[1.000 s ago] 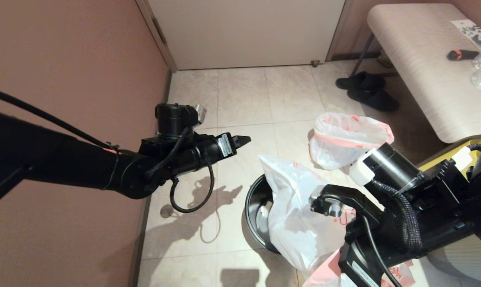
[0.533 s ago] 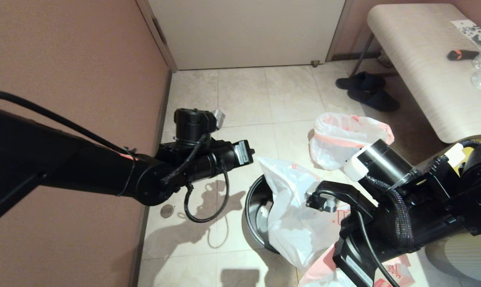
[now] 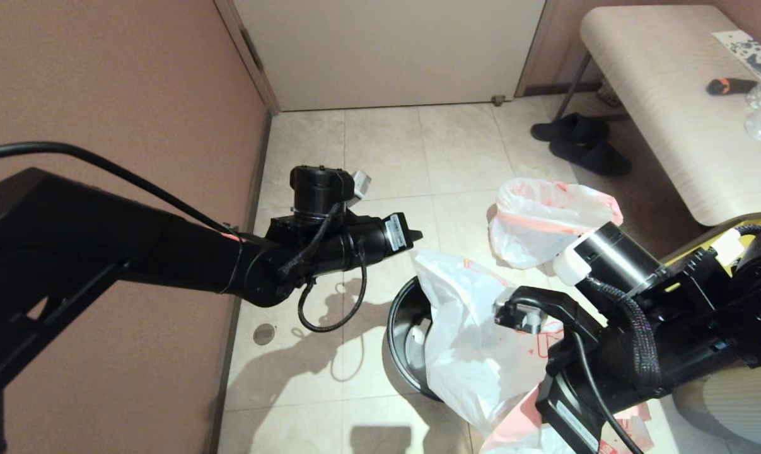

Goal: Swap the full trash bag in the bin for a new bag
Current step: Put the new garbage bag on the trash can

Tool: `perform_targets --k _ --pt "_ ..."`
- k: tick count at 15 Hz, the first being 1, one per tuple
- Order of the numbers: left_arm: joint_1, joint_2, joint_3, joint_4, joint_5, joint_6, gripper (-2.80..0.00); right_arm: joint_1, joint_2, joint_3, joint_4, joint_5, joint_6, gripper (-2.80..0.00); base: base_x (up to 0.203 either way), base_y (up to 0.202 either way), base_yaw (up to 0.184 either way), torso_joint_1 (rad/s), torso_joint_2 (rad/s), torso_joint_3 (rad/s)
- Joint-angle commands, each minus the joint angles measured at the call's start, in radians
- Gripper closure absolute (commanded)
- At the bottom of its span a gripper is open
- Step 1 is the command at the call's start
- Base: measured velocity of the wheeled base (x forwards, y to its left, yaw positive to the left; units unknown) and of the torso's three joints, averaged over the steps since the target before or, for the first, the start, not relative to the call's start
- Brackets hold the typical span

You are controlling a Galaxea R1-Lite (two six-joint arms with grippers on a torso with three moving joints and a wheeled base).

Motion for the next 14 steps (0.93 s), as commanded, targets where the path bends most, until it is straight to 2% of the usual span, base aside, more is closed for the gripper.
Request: perform_targets --k 1,2,4,5,9,14 --pt "0.038 0.040 -0.045 0.000 -0.034 -0.017 0.00 -0.001 -0.004 0.025 0.001 0.014 -0.005 0.00 0.000 0.000 0.000 0.000 0.00 0.000" --pt "0.052 0.060 -0.084 0.017 -0.063 -0.041 0.00 -0.001 -0.005 0.038 0.000 0.020 -0.009 0.00 0.000 0.000 0.000 0.000 0.00 0.000" --pt "0.075 0.079 -0.152 0.112 -0.180 -0.099 0.00 -0.011 0.003 0.055 -0.001 0.033 -0.057 0.00 0.000 0.000 0.000 0.000 0.00 0.000" --pt "0.078 0.079 -0.159 0.145 -0.203 -0.136 0.00 -0.018 0.015 0.056 -0.001 0.033 -0.073 0.00 0.000 0.000 0.000 0.000 0.00 0.000" --pt "0.073 0.128 -0.192 0.221 -0.205 -0.138 0.00 -0.040 0.027 0.070 0.000 0.051 -0.114 0.00 0.000 0.000 0.000 0.000 0.00 0.000" --pt "0.063 0.314 -0.418 0.303 -0.219 -0.139 0.00 -0.041 0.033 0.114 0.000 0.062 -0.181 0.00 0.000 0.000 0.000 0.000 0.00 0.000"
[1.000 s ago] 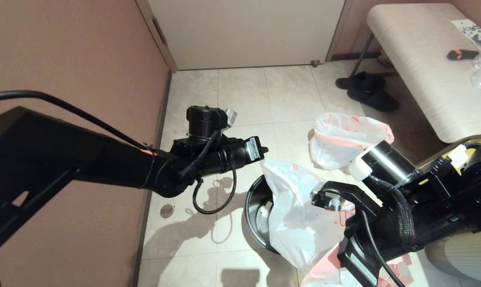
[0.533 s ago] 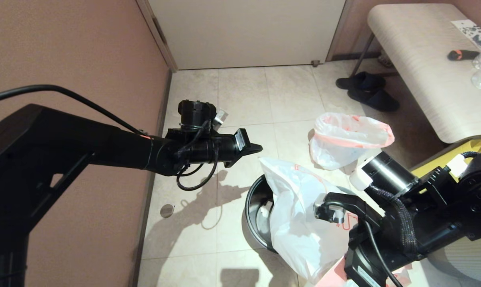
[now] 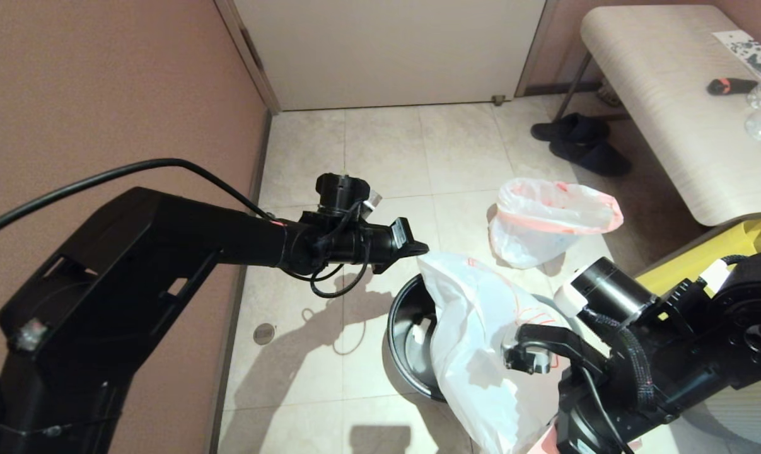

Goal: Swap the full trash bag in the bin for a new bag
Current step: Put the new garbage bag on the trash can

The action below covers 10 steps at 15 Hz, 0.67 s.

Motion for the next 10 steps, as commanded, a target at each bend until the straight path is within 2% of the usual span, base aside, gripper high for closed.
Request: perform_targets --k 1,4,10 --pt "-0.002 0.088 -0.087 0.027 -0.003 -0.004 0.00 -0.001 0.017 0.007 0.003 0.003 -0.015 0.00 0.000 0.000 0.000 0.000 0.00 0.000" --pt "-0.008 0.168 -0.245 0.198 -0.005 0.004 0.00 0.000 0.045 0.014 0.003 0.004 -0.030 0.00 0.000 0.000 0.000 0.000 0.00 0.000" --pt "-0.051 0.205 -0.239 0.311 -0.007 0.031 0.00 -0.010 0.054 0.084 0.003 0.009 -0.081 0.00 0.000 0.000 0.000 0.000 0.00 0.000"
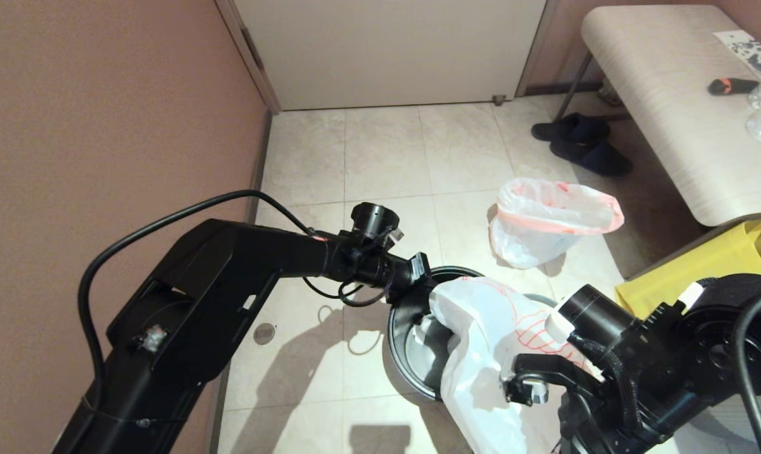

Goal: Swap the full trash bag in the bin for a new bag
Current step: Put the new garbage bag on the trash can

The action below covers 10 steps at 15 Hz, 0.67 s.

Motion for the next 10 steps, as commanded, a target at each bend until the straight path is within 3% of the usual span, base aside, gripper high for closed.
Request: perform_targets --k 1,4,6,8,10 --pt "-0.016 0.022 0.000 0.003 -0.003 -0.003 0.00 -0.014 0.001 0.029 0.001 0.022 -0.017 0.00 0.000 0.000 0.000 0.000 0.00 0.000" --pt "-0.024 0.063 -0.002 -0.003 0.015 0.032 0.00 -0.040 0.001 0.038 -0.016 0.079 -0.021 0.00 0.000 0.000 0.000 0.000 0.00 0.000" --pt "-0.023 0.080 -0.003 -0.002 0.069 0.066 0.00 -0.066 0.014 0.037 -0.044 0.125 -0.020 0.00 0.000 0.000 0.000 0.000 0.00 0.000" --pt "-0.017 0.068 0.002 0.011 0.104 0.070 0.00 -0.105 0.020 0.030 -0.076 0.210 -0.021 0.00 0.000 0.000 0.000 0.000 0.00 0.000" --pt "-0.005 0.002 0.015 0.056 0.121 0.071 0.00 -0.120 0.017 0.017 -0.086 0.228 -0.020 0.00 0.000 0.000 0.000 0.000 0.00 0.000"
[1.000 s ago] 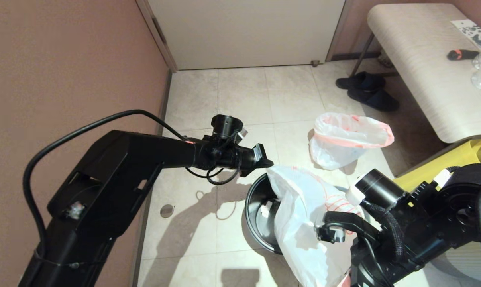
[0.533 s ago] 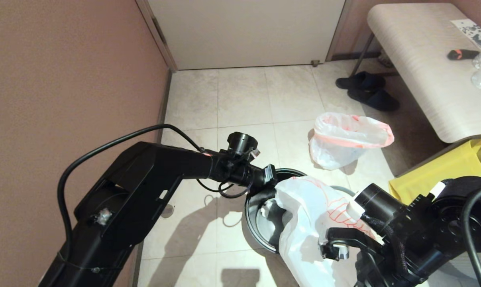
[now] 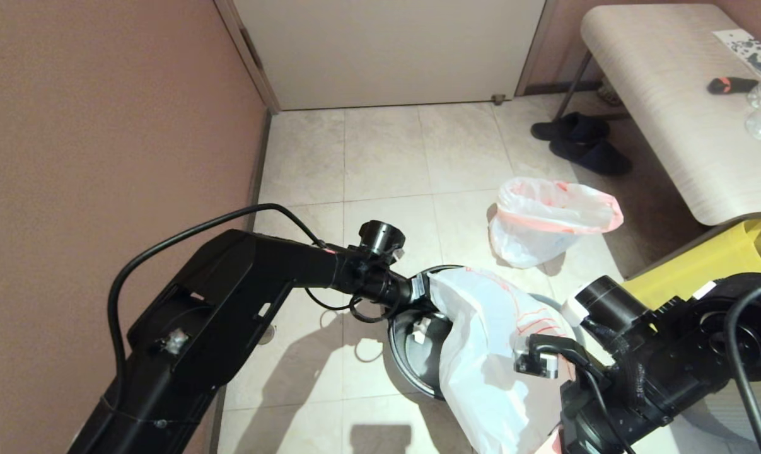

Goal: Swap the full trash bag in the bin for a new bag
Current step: Put the new garbage bag on the trash can

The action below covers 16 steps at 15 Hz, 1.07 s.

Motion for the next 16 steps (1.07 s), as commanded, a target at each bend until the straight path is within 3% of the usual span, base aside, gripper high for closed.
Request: perform_targets --k 1,6,9,16 --pt "0.006 -0.073 0.023 0.017 0.000 -0.003 0.00 -0.017 0.001 -0.011 0.001 0.027 -0.004 0.00 0.000 0.000 0.000 0.000 0.00 0.000" --pt "0.008 -0.335 0.201 0.019 0.014 -0.014 0.00 -0.012 -0.064 0.042 0.031 0.060 -0.012 0.00 0.000 0.000 0.000 0.000 0.00 0.000" --pt "0.031 -0.400 0.257 -0.023 0.049 -0.045 0.00 0.014 -0.053 0.044 0.068 0.059 -0.027 0.00 0.000 0.000 0.000 0.000 0.00 0.000" --pt "0.127 -0.436 0.275 -0.031 -0.022 -0.044 0.00 0.075 0.111 -0.049 0.063 0.015 -0.049 0.00 0.000 0.000 0.000 0.000 0.00 0.000"
